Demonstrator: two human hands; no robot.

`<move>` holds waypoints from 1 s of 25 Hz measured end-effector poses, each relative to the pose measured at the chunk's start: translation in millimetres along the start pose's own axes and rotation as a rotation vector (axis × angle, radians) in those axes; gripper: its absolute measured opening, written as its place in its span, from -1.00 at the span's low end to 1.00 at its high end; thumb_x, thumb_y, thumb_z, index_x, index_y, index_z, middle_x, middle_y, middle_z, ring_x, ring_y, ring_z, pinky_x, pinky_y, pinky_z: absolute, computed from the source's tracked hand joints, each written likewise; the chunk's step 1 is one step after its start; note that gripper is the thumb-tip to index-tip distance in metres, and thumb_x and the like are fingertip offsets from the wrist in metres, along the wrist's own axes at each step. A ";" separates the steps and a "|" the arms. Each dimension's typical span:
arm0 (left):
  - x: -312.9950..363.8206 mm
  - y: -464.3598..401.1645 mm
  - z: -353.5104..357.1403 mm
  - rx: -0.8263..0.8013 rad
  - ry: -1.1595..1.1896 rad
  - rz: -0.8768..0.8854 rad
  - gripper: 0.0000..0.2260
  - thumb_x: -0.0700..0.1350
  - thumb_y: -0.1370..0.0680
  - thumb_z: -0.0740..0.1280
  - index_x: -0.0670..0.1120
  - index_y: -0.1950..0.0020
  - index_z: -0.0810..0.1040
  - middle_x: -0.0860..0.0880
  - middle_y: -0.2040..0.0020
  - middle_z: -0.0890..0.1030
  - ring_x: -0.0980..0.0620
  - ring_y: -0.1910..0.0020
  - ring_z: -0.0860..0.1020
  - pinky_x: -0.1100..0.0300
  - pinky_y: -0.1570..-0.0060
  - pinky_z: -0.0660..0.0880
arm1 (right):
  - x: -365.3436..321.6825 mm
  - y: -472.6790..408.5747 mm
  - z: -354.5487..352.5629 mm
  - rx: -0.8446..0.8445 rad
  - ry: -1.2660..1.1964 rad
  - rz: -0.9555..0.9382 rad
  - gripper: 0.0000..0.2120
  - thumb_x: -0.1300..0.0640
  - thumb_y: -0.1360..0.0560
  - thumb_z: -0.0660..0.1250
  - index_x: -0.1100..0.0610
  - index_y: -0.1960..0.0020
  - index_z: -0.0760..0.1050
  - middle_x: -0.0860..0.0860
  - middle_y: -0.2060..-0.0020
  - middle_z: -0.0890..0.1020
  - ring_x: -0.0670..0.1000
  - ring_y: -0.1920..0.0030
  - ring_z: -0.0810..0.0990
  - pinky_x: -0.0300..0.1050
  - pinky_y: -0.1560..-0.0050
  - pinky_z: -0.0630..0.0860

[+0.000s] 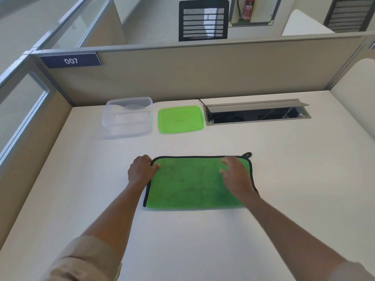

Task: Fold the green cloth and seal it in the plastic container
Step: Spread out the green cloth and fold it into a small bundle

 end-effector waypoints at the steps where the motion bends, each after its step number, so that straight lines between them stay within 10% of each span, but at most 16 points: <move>1: 2.4 0.0 0.3 -0.006 -0.019 0.000 -0.67 0.12 -0.46 0.44 -0.10 -0.07 0.59 -0.07 -0.02 0.61 -0.12 0.04 0.56 0.11 0.15 0.41 | -27.4 14.2 14.7 -0.062 -0.036 -0.059 -0.76 0.23 -0.45 0.40 0.16 -0.11 0.53 0.06 0.00 0.61 0.06 0.02 0.55 0.00 -0.03 0.51; 7: -0.9 -4.3 7.3 -0.127 -0.029 -0.091 -0.69 0.07 -0.44 0.46 -0.14 0.15 0.48 -0.09 0.13 0.51 -0.16 0.12 0.52 0.10 0.18 0.41 | -161.9 90.0 117.2 -0.426 -0.001 -0.299 -0.61 0.00 -0.42 0.44 0.11 -0.17 0.47 0.05 -0.03 0.61 0.09 0.02 0.56 -0.02 0.06 0.49; 14: -6.9 -9.4 8.9 -0.154 0.080 -0.050 -0.67 -0.02 -0.47 0.40 -0.11 0.38 0.35 -0.07 0.32 0.49 -0.14 0.25 0.48 0.15 0.38 0.30 | -190.9 109.4 160.6 -0.344 0.419 -0.440 -0.70 0.09 -0.26 0.51 0.06 0.11 0.45 -0.02 0.27 0.51 0.02 0.34 0.48 -0.12 0.41 0.25; 18: -8.1 -8.5 9.2 -0.147 0.191 -0.035 -0.75 -0.08 -0.49 0.41 -0.09 0.28 0.40 -0.08 0.25 0.53 -0.14 0.17 0.51 0.07 0.21 0.49 | -196.7 104.2 160.6 -0.315 0.412 -0.468 -0.74 0.23 -0.19 0.47 0.02 0.22 0.45 -0.06 0.43 0.46 -0.04 0.52 0.41 -0.19 0.53 0.14; 25: -10.7 -8.6 -4.8 -0.078 0.478 -0.124 -0.73 -0.04 -0.43 0.48 -0.05 -0.08 0.55 -0.09 0.00 0.62 -0.09 -0.01 0.61 -0.03 -0.07 0.58 | -184.4 92.2 120.1 -0.188 -0.003 -0.293 -0.74 0.27 -0.49 0.17 0.16 -0.18 0.39 0.13 0.16 0.56 0.22 0.27 0.54 0.03 0.37 0.41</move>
Point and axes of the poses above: each hand's wrist, its own y-axis away from the middle knuckle, its own z-axis out of the palm, x = y × z, the point moved 8 cm from there along -y, towards the middle knuckle
